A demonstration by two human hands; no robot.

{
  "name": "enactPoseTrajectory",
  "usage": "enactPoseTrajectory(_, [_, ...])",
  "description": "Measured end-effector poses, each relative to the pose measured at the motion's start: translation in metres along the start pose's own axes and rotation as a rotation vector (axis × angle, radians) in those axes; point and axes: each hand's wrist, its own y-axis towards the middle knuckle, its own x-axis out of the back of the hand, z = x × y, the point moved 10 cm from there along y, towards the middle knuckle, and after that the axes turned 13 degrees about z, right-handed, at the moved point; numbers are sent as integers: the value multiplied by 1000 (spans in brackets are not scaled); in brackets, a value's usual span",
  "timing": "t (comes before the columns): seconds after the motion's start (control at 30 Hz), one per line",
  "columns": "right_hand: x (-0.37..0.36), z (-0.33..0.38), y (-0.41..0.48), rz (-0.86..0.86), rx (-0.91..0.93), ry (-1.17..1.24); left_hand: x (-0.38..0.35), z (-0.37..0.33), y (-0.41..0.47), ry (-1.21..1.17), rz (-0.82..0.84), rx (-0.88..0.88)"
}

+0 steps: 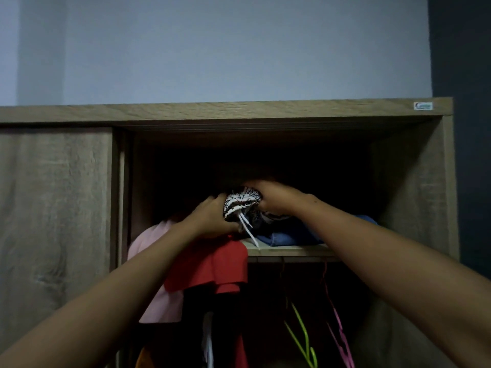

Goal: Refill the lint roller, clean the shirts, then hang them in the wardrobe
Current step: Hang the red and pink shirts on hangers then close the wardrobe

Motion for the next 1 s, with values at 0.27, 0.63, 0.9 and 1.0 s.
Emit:
enactPoseTrajectory(0.27, [47,-32,-42,-263,23,-39,13,-61,16,-20,-132,-70])
enactPoseTrajectory(0.63, [105,-118,-119,-331,-222,-301,-3,-184,66,-95,-197,-332])
enactPoseTrajectory(0.9, [79,-141,-139,-155,-385,-532,-35,-207,91,8,-131,-348])
enactPoseTrajectory(1.0, [36,-151,-129,94,-442,-376,-44,-189,81,164,-127,-230])
